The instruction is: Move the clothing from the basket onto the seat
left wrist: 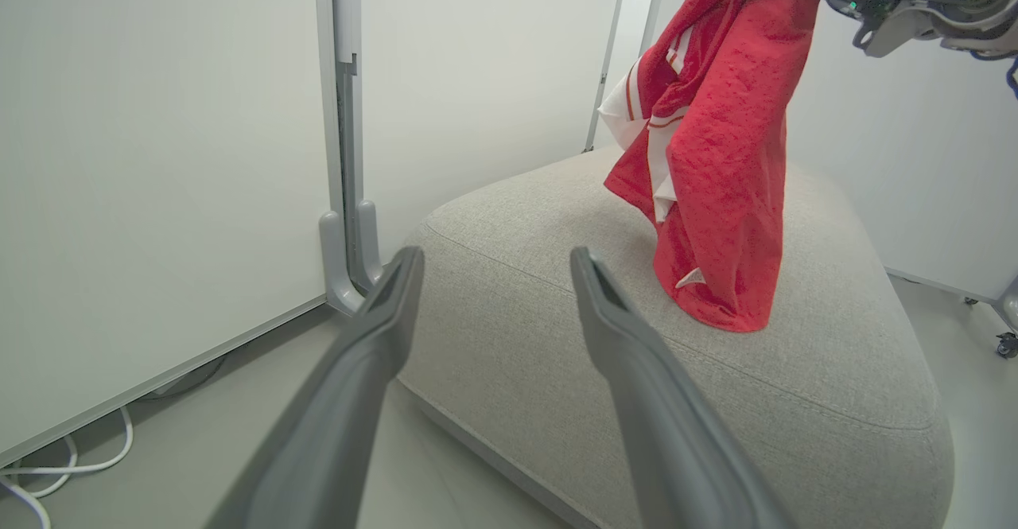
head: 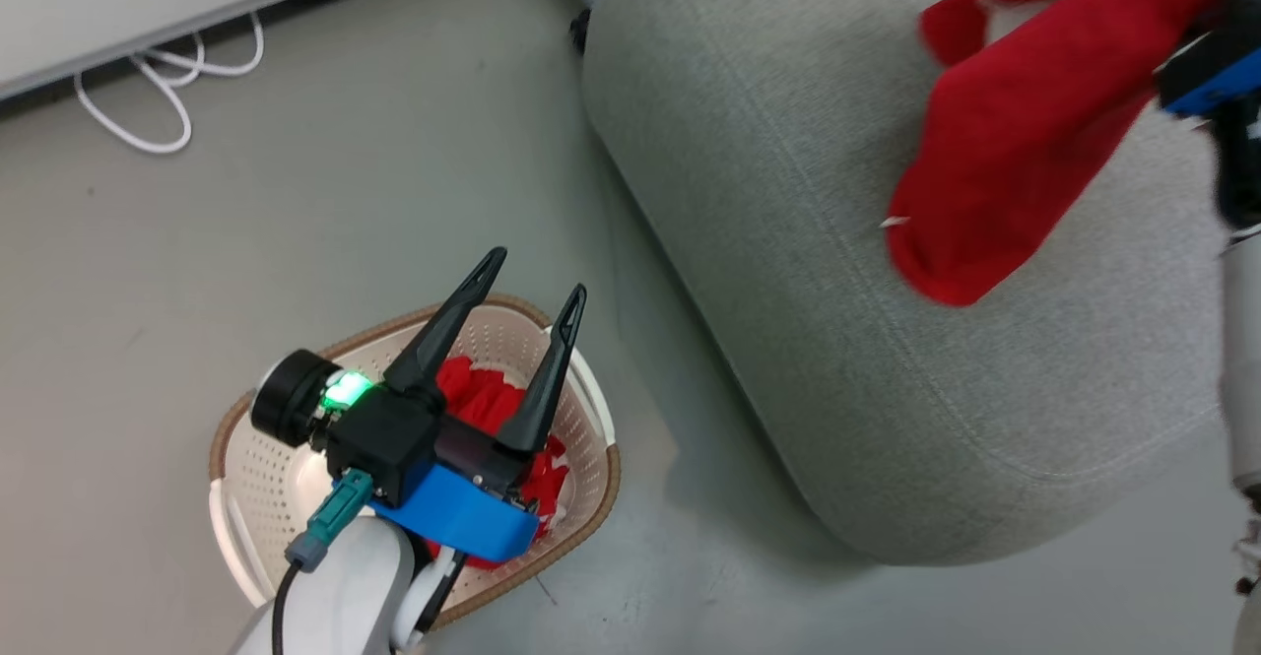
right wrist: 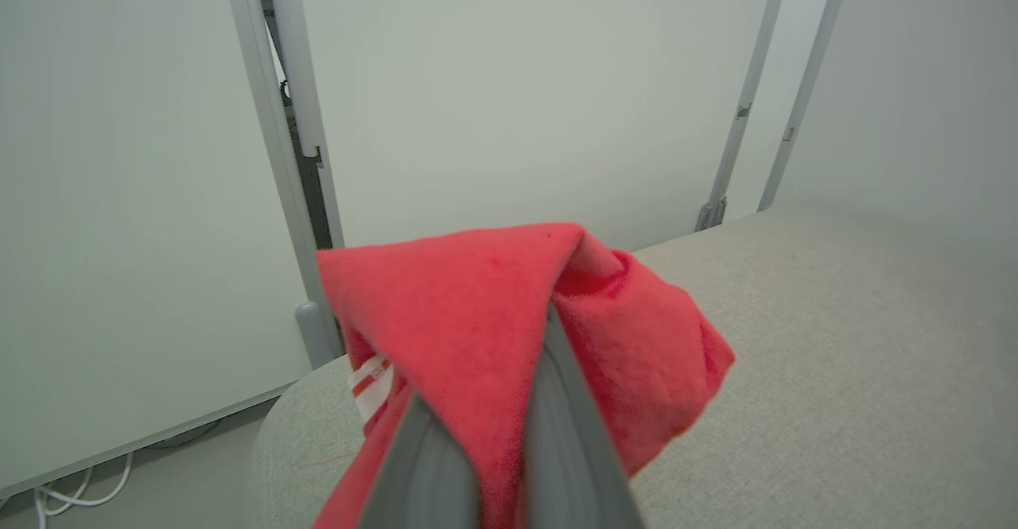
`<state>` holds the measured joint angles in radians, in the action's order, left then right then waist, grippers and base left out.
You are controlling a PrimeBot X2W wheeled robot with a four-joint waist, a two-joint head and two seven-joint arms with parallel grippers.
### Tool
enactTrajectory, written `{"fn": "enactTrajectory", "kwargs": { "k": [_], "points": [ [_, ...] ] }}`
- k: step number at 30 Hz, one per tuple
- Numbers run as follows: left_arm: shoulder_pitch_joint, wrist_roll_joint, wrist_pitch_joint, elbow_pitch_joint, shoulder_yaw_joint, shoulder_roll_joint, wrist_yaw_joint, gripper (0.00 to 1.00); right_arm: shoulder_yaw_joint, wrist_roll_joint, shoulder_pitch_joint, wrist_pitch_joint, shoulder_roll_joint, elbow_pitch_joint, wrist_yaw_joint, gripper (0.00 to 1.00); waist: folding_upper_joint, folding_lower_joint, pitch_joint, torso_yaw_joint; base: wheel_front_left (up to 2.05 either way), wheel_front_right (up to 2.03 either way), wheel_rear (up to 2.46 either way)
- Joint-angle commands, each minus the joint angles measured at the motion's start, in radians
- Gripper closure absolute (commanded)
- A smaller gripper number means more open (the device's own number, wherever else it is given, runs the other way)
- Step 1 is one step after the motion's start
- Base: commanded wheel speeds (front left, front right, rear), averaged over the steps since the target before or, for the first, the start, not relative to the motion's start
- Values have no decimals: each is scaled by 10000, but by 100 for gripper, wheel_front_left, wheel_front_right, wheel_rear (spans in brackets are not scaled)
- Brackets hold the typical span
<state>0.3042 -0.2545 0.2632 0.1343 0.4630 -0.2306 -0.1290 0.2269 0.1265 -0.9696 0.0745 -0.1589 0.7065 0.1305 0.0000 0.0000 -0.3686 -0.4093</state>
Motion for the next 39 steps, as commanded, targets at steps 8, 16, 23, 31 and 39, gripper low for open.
{"fn": "enactTrajectory", "kwargs": {
  "k": [8,16,23,31,39],
  "points": [
    [1354,134,23,-409,356,-345,-18,0,2914,-949,-1685,3,-1574,-67,5,100,0,0,-2553,1789,0,0,0],
    [2006,252,23,-792,324,-299,-18,0,4625,-1831,-1063,232,-1959,632,3,100,0,0,-3545,2456,0,0,0],
    [2158,308,25,-821,259,-260,-18,0,5508,-1952,-849,928,-1781,1665,3,100,0,0,-3759,2599,0,0,0],
    [1868,120,23,-508,149,24,-18,0,5209,-2216,-657,1380,-2008,2515,3,0,0,0,-2933,2686,0,0,0],
    [1019,-319,25,117,23,513,-18,0,4224,-2323,370,1657,-1989,2506,3,0,0,0,-1003,2945,0,0,0]
  ]
}}
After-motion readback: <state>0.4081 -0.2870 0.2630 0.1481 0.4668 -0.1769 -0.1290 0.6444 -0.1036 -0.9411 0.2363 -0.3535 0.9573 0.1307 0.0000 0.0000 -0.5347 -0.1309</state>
